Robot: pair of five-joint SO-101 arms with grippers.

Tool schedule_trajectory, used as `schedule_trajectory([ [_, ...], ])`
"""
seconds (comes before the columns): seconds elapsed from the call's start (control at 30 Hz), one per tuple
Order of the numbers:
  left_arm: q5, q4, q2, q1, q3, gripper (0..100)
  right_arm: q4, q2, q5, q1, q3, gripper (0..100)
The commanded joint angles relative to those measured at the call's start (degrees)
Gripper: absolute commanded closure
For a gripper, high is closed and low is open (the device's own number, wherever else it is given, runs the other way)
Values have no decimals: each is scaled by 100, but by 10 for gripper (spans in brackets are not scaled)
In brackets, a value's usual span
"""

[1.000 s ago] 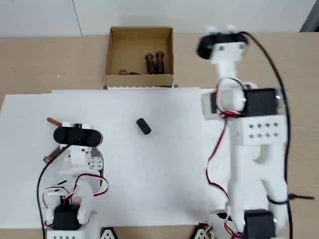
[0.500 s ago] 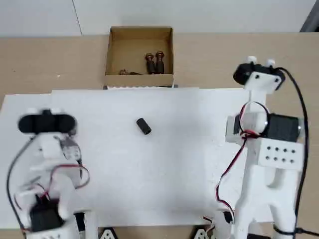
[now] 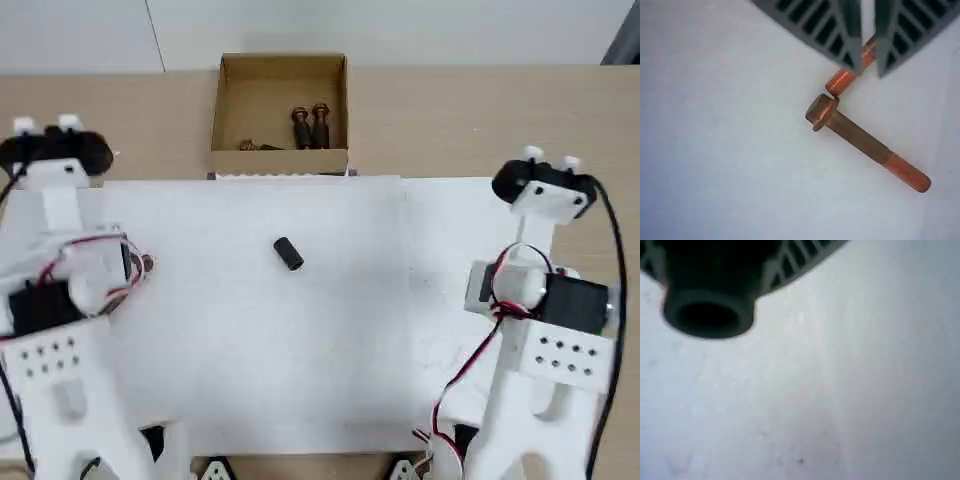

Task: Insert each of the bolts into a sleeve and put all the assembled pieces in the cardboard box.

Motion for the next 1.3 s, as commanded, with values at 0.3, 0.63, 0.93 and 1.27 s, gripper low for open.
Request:
schedule_trajectory([
  [0.3,-1855,967,2673,-35,-2105,994,-549,-585,-18,479,475,995],
  [0.63,-5530,1433,3692,-53,-2765,994,-884,-673,-18,488,475,995],
  [0.93,-8387,818,4448,-607,-2765,994,-1305,-646,-26,488,475,995],
  [1.27,-9125,202,4607,-264,-2756,947,-1411,-637,-53,462,501,995],
])
